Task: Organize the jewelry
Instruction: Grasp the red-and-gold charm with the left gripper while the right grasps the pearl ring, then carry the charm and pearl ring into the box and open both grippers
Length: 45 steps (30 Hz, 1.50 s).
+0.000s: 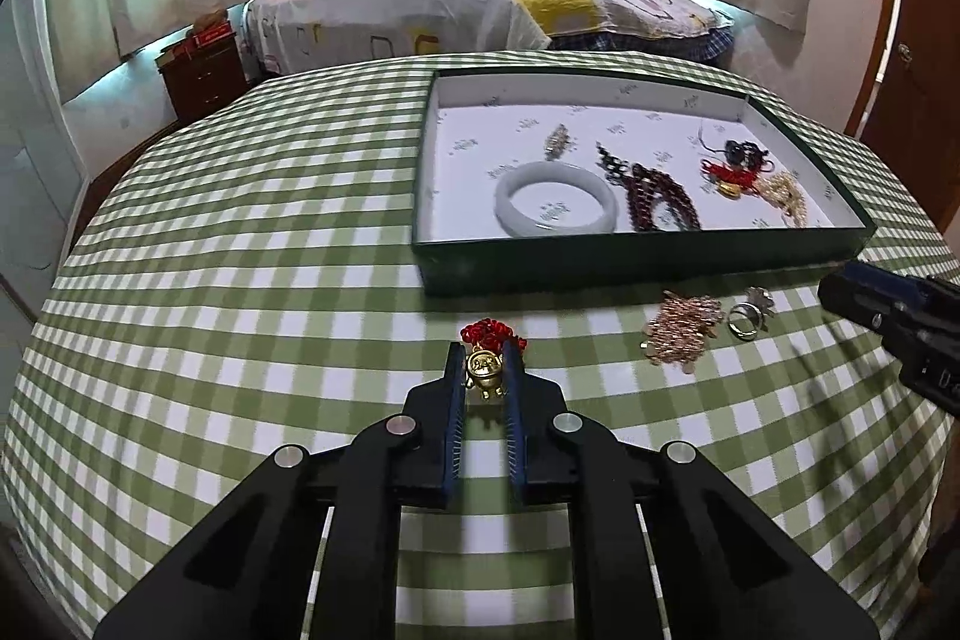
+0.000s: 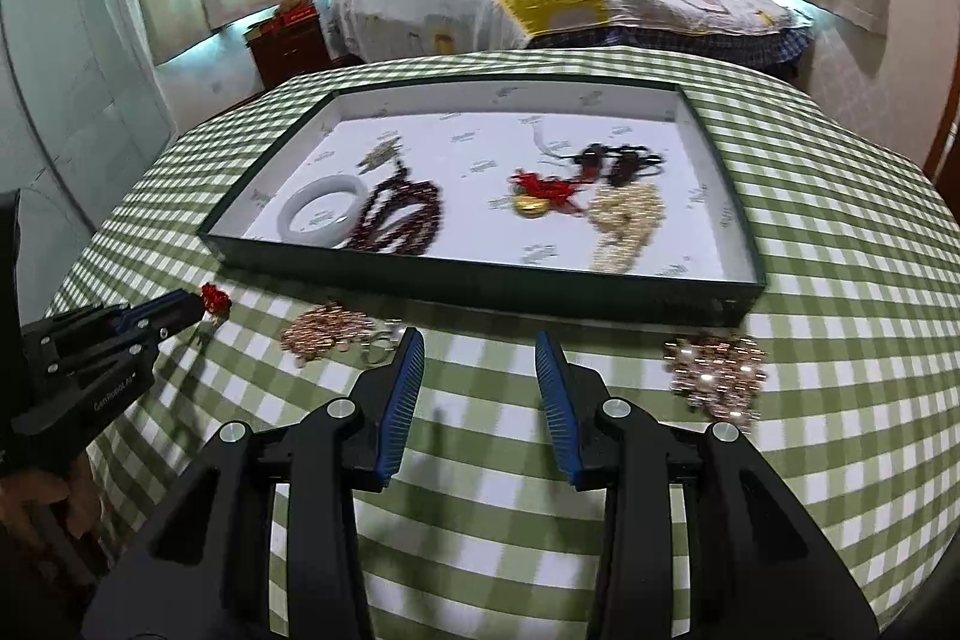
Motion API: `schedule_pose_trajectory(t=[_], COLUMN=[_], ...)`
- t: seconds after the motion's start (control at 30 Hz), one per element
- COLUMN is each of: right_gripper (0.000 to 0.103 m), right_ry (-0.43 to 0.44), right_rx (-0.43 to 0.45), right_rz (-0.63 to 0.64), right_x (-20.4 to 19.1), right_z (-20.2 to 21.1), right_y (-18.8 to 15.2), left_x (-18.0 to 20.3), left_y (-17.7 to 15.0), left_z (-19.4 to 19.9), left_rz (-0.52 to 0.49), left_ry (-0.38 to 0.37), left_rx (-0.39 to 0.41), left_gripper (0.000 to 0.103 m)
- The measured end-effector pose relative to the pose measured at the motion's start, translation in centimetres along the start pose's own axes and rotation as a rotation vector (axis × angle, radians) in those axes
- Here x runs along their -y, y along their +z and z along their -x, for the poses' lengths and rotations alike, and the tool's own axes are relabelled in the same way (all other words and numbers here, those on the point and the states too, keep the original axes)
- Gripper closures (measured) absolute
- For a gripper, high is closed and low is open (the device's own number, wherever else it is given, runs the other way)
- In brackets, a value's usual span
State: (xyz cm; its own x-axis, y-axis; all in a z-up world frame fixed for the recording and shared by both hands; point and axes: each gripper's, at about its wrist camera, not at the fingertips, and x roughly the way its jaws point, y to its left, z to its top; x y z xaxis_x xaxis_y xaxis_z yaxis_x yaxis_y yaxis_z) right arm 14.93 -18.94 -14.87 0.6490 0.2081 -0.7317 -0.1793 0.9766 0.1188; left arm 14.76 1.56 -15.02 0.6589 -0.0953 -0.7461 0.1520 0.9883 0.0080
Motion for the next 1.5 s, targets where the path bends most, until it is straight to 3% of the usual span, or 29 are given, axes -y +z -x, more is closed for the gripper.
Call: schedule_pose_trajectory(t=[0.4,0.47,0.6,1.13,1.5], right_gripper=[0.067,0.082,0.088,0.089,0.089], right_ry=[0.022,0.028,0.033,0.031,0.038], right_rx=[-0.079,-0.095,-0.096,-0.084,-0.027], right_rz=[0.072,0.077,0.075,0.055,0.048], right_x=[-2.1,-2.1,-1.8,-1.0,-1.0], right_z=[-3.3,-3.7,-3.5,-2.1,0.0], right_y=[0.7,0.6,0.5,-0.1,0.7], left_x=[-1.5,-1.6,-1.6,-1.1,0.0], left_y=[0.1,0.0,-0.1,-0.1,0.9], left_z=[-0.5,-0.5,-0.6,-0.5,1.1], left_rz=[0.036,0.038,0.042,0.036,0.023], left_ry=[0.024,0.024,0.026,0.021,-0.009], left_rx=[-0.011,-0.014,-0.017,-0.01,0.031], left_gripper=[0.09,0.09,0.09,0.09,0.09])
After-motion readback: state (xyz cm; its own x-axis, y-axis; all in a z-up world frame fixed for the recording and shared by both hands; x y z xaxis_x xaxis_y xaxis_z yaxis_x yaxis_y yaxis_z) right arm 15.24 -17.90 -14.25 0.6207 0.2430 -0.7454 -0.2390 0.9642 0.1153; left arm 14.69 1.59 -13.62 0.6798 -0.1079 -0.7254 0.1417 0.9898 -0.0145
